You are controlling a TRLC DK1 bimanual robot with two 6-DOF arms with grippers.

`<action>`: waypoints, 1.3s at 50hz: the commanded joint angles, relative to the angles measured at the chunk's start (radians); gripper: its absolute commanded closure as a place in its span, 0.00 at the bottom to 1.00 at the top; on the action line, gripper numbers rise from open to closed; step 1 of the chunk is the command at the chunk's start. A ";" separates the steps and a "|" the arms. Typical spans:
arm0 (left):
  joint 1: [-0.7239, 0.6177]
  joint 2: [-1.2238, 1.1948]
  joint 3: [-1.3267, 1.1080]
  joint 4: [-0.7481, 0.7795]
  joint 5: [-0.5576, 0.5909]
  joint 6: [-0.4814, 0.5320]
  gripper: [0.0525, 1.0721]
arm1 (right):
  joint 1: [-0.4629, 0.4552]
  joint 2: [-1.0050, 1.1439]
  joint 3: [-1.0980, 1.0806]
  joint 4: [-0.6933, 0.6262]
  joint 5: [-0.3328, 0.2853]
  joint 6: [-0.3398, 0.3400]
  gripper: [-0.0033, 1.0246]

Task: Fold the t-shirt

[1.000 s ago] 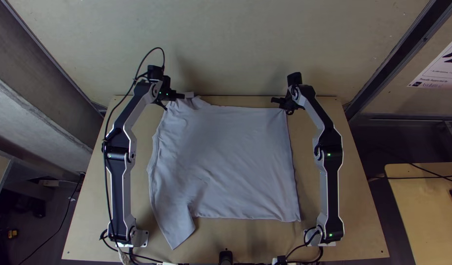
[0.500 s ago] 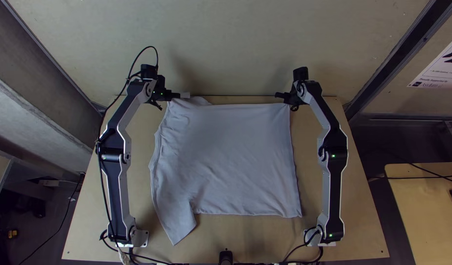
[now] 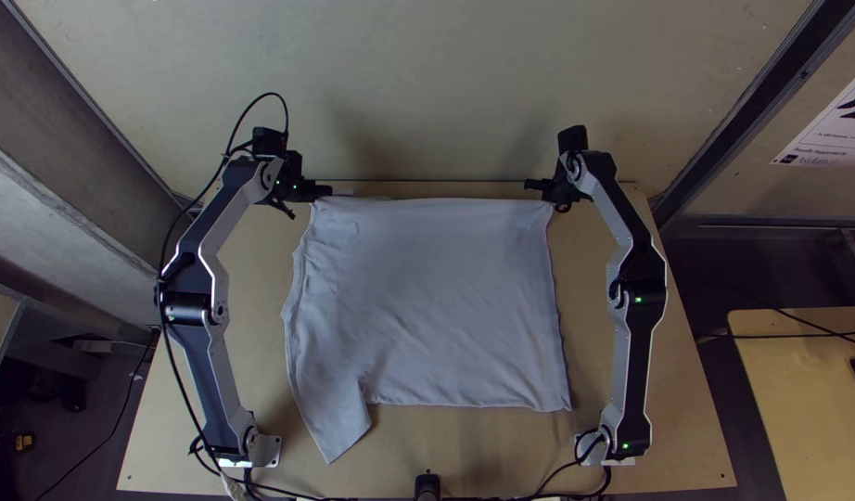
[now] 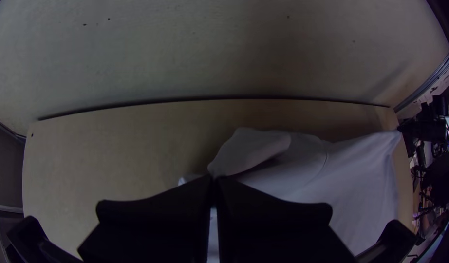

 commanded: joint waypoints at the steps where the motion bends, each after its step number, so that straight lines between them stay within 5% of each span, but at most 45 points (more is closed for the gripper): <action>1: 0.008 -0.102 -0.084 0.006 0.004 -0.014 0.98 | 0.006 -0.070 -0.059 -0.015 0.022 -0.034 0.97; 65: 0.024 -0.590 -0.891 0.238 0.002 -0.027 0.98 | 0.046 -0.587 -0.923 0.225 0.042 -0.037 0.97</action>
